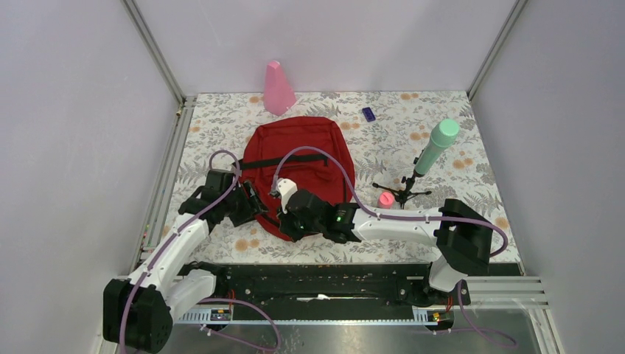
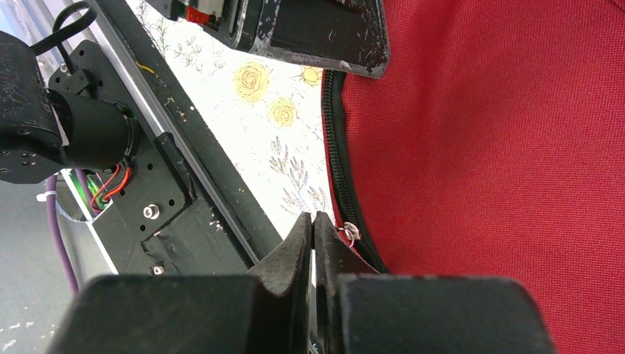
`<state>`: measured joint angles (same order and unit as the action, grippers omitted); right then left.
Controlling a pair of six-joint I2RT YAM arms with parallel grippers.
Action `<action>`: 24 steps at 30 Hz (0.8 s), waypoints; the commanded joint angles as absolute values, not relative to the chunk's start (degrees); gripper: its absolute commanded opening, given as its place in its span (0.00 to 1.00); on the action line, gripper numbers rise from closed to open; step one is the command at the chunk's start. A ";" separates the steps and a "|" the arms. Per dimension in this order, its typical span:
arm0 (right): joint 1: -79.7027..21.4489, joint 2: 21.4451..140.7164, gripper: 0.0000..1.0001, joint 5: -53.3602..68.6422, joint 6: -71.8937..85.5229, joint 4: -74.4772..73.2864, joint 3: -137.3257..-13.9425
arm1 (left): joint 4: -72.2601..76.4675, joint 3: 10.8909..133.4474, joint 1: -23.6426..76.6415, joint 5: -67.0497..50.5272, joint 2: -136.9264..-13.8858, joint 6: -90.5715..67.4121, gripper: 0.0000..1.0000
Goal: Pack the student bag
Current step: Unzip the student bag at the center of the board.
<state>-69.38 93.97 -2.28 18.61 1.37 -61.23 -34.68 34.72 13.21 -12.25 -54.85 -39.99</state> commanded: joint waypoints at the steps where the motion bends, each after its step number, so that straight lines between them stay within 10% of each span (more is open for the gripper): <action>1: -69.96 93.96 0.00 -2.31 17.73 2.99 -63.54 | -29.78 34.11 13.45 -15.66 -56.07 -41.03 0.52; 11: -69.96 93.58 0.00 -3.16 16.98 0.69 -63.98 | -27.00 36.42 13.45 -14.90 -58.31 -40.33 0.00; 24: -69.96 97.00 0.00 -6.27 16.65 -2.57 -70.73 | -28.56 49.01 7.89 -15.31 -67.17 -28.77 0.00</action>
<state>-69.38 94.94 -4.43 16.82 -1.15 -65.87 -30.96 43.53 11.20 -14.61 -65.36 -34.30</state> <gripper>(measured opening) 0.021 0.022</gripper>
